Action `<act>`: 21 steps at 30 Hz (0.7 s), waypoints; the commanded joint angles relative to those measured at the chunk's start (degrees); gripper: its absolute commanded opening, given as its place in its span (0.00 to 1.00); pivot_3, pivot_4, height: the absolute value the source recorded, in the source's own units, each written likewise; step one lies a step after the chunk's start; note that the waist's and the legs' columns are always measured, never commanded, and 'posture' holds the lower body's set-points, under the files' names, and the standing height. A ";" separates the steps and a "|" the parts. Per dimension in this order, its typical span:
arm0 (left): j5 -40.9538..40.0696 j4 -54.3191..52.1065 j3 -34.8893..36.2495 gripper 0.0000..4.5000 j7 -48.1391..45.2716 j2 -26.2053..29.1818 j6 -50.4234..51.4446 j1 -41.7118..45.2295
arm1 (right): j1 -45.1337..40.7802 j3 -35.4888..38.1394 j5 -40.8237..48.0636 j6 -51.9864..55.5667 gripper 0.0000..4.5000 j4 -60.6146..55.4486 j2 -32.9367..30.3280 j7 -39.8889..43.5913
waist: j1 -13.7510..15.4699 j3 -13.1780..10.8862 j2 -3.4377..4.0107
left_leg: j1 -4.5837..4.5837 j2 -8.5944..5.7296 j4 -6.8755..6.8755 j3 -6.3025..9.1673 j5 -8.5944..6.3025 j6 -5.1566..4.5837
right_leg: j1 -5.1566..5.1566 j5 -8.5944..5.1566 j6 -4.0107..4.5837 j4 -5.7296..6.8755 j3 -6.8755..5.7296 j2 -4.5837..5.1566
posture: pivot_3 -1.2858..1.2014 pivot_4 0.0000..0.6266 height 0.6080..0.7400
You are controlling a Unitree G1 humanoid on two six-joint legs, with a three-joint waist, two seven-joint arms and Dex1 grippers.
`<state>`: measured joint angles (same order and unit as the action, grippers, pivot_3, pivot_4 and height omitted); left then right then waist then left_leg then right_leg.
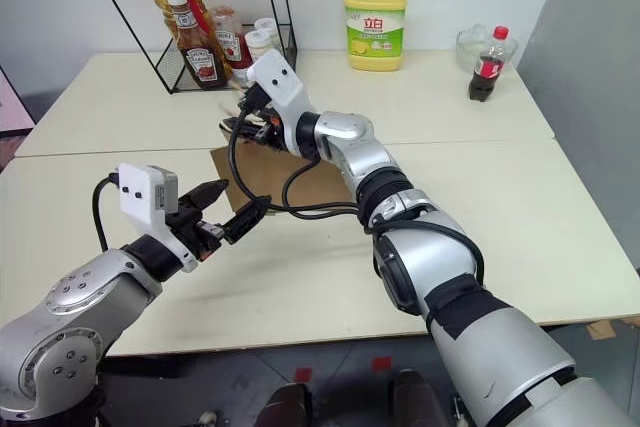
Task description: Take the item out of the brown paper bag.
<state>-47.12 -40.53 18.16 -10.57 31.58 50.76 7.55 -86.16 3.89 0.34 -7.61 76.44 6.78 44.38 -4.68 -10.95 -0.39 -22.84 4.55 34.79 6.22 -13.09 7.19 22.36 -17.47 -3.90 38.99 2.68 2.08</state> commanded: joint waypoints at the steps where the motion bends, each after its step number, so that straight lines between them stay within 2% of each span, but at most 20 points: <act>1: 0.27 -0.31 0.39 1.00 -0.29 0.71 -1.16 1.06 | -0.13 0.57 0.91 -0.35 0.78 -2.96 -0.87 1.42 | 0.01 0.00 0.00 | 0.00 0.00 0.00 0.00 0.00 0.00 | 0.00 0.00 0.00 0.00 0.00 0.00 | 0.52 0.24 1.00; 3: 0.27 0.04 0.19 1.00 -0.70 0.94 -1.14 1.33 | 0.25 0.42 0.88 -0.31 0.96 -3.27 -1.43 2.08 | 0.04 0.00 0.00 | 0.00 0.00 0.00 0.00 0.00 -0.01 | 0.00 0.00 0.00 0.00 0.00 0.00 | 0.52 0.24 1.00; 4: 0.25 0.22 0.15 1.00 -0.87 1.03 -1.14 1.46 | 0.45 0.32 0.90 -0.30 0.99 -3.44 -1.71 2.47 | 0.06 0.00 -0.01 | 0.00 0.00 0.01 0.00 -0.01 -0.01 | -0.01 0.00 0.00 0.00 0.00 0.00 | 0.52 0.24 1.00; 15: 1.44 6.13 -1.01 1.00 -6.50 4.37 -1.84 5.46 | 5.99 -1.29 1.55 1.95 0.99 -10.64 -8.72 8.63 | 0.06 0.01 -0.01 | 0.01 0.00 0.04 0.01 0.01 0.01 | -0.04 0.00 0.00 0.00 -0.02 0.00 | 0.52 0.24 1.00; 21: 2.53 10.03 -0.06 1.00 -11.15 8.75 -1.91 7.82 | 14.73 -3.78 3.04 8.95 0.99 -25.83 -13.70 14.46 | 0.09 0.01 -0.02 | 0.00 0.00 0.04 0.01 0.03 0.04 | -0.04 0.00 0.00 0.01 -0.02 0.00 | 0.52 0.24 1.00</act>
<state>-44.98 -30.35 16.48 -20.38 39.22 50.26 14.40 -71.94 0.41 1.74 -0.55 56.52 -5.90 57.07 -4.59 -10.94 -0.41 -22.83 4.55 34.83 6.23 -13.06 7.23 22.32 -17.47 -3.91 38.99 2.66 2.08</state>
